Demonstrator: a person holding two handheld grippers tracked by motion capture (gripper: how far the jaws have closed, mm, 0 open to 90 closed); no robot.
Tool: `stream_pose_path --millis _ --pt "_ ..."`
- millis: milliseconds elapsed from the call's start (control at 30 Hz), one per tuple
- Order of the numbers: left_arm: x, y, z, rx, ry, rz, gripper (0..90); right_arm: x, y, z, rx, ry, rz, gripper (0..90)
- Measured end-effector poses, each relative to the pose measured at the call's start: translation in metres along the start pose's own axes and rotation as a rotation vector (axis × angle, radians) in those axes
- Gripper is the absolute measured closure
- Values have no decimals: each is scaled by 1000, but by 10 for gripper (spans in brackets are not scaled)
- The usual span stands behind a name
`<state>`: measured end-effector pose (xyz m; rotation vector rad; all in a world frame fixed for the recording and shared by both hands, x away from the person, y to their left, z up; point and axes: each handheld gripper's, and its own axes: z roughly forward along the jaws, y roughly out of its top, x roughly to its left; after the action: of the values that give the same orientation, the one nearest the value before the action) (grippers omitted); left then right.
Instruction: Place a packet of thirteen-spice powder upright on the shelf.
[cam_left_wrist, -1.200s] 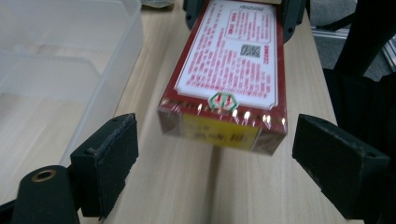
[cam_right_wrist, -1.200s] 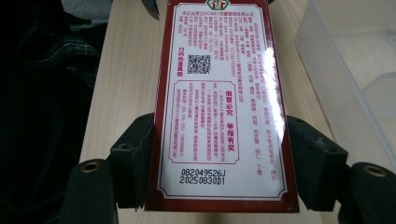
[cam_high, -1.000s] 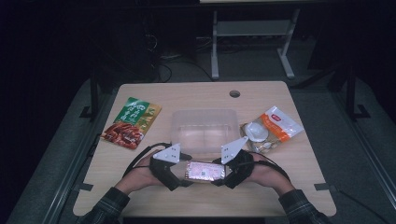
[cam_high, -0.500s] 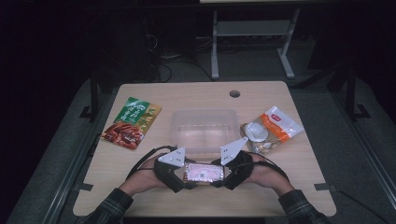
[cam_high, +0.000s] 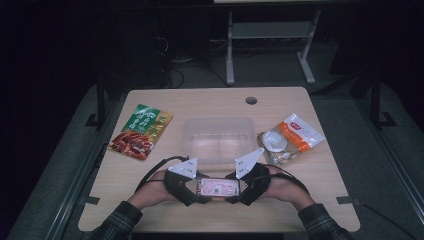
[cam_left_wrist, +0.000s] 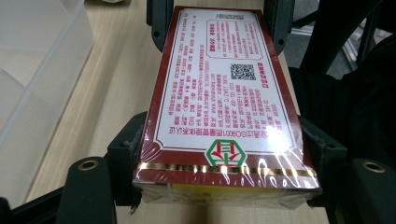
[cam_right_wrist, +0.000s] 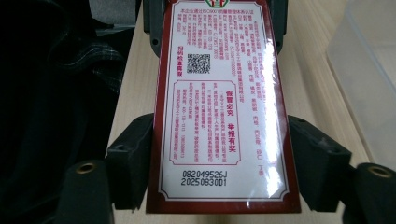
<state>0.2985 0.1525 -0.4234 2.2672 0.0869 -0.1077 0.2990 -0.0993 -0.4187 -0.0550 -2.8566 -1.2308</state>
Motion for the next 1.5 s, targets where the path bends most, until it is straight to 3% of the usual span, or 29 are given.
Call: stream_pose_path --millis 100,200,300,367,433,600,633,667,700,733,800,900,1033,1133,1500 --pt "1 -2 -2 -7 9 -14 314 -1 -3 0 -3 -15 24 194" --pt "4 -4 -6 -9 22 -16 314 1 -6 -4 -9 -64 55 144" --pt "5 -5 -9 -16 33 -27 314 3 -10 -9 -29 -97 96 135" --pt "6 -6 -11 -15 46 -28 314 4 -15 -12 -22 -151 109 137" --pt "8 -7 -13 -11 53 -31 314 6 -23 -16 -52 -149 145 139" --pt "10 -9 -17 -9 68 -36 315 19 -38 -22 -61 -159 187 137" --pt "10 -9 -18 -14 73 -42 315 25 -45 -22 -61 -201 209 143" --pt "11 -10 -18 -17 76 -47 315 25 -45 -22 -61 -201 209 143" --pt "11 -9 -19 -13 77 -48 314 28 -52 -22 -45 -238 243 143" --pt "12 -9 -20 -12 77 -48 314 28 -52 -22 -45 -238 243 143" --pt "13 -9 -22 -14 81 -51 314 31 -59 -23 -43 -249 294 143" --pt "16 -8 -24 -5 85 -57 315 37 -66 -25 -39 -293 328 141" --pt "20 -5 -25 -5 95 -67 314 43 -75 -31 -49 -390 379 145" --pt "24 -1 -27 -8 103 -68 315 47 -81 -35 -65 -419 412 143" --pt "41 23 -36 -10 116 -53 315 48 -83 -37 -76 -426 404 141"
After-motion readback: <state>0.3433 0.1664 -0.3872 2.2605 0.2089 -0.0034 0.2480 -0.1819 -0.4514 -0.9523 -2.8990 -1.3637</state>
